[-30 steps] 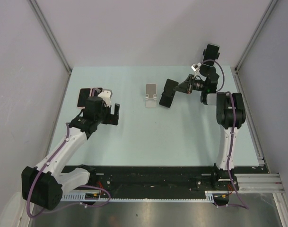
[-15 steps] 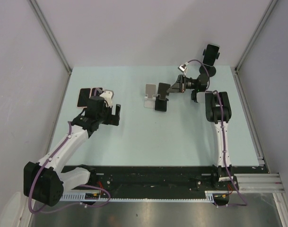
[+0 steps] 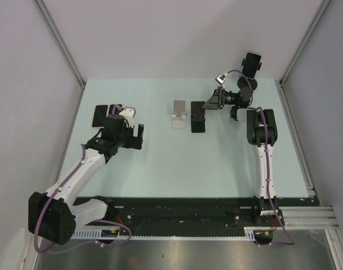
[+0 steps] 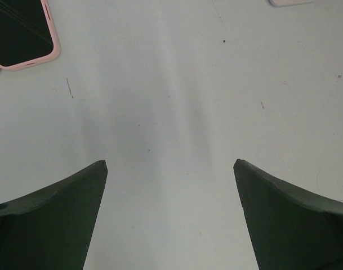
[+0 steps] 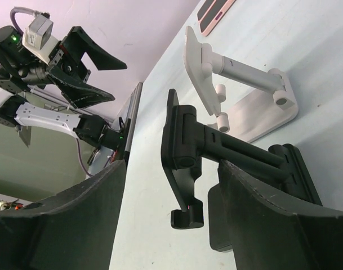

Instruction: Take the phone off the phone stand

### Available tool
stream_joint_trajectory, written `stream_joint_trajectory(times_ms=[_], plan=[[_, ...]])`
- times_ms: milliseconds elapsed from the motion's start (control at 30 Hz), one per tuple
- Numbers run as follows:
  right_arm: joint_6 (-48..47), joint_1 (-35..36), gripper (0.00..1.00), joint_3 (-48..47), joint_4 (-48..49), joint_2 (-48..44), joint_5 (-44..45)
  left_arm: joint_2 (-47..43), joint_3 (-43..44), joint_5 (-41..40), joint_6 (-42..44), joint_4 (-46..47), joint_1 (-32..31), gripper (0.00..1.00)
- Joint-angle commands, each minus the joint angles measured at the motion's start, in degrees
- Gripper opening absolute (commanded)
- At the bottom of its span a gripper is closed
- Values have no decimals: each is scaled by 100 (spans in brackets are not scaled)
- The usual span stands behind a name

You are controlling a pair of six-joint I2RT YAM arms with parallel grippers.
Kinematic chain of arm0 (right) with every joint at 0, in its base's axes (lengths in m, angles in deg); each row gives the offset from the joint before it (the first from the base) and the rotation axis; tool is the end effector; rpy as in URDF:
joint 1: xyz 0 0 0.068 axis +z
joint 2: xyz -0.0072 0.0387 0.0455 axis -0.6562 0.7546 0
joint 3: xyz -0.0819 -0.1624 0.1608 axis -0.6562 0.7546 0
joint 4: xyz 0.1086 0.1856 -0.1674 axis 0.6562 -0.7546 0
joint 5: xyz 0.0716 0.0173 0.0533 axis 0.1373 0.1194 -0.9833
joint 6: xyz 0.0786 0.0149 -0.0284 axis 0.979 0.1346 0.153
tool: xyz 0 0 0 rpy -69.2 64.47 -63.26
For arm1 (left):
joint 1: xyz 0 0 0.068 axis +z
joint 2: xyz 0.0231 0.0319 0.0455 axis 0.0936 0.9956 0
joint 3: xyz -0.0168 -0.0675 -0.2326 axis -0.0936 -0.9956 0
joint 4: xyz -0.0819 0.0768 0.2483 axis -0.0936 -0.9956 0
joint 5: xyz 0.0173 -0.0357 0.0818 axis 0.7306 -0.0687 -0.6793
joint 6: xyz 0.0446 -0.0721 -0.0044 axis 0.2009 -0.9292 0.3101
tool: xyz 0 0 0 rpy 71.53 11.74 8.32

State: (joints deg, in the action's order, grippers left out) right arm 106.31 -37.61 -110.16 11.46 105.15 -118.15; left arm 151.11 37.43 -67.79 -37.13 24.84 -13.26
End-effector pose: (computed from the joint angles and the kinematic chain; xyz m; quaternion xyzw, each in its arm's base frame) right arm 0.5027 0.1044 0.1213 -0.2354 0.6531 0.6741 0.2523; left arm 0.2767 -0.0894 0.2050 0.1072 0.9057 -0.0582 0.4060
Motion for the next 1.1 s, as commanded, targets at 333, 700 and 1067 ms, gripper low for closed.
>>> stream_joint_trajectory(times_ms=[333, 700, 1067], plan=[[-59, -296, 92, 636, 1612, -1145, 41, -275, 17, 103, 160, 206, -44, 100], [-778, -954, 100, 2421, 229, -3400, 885, -556, -27, 129, 133, 206, -44, 100], [-6876, -657, 100, 2650, -7719, -6304, 4221, -732, -45, 103, 116, 214, -53, 100]])
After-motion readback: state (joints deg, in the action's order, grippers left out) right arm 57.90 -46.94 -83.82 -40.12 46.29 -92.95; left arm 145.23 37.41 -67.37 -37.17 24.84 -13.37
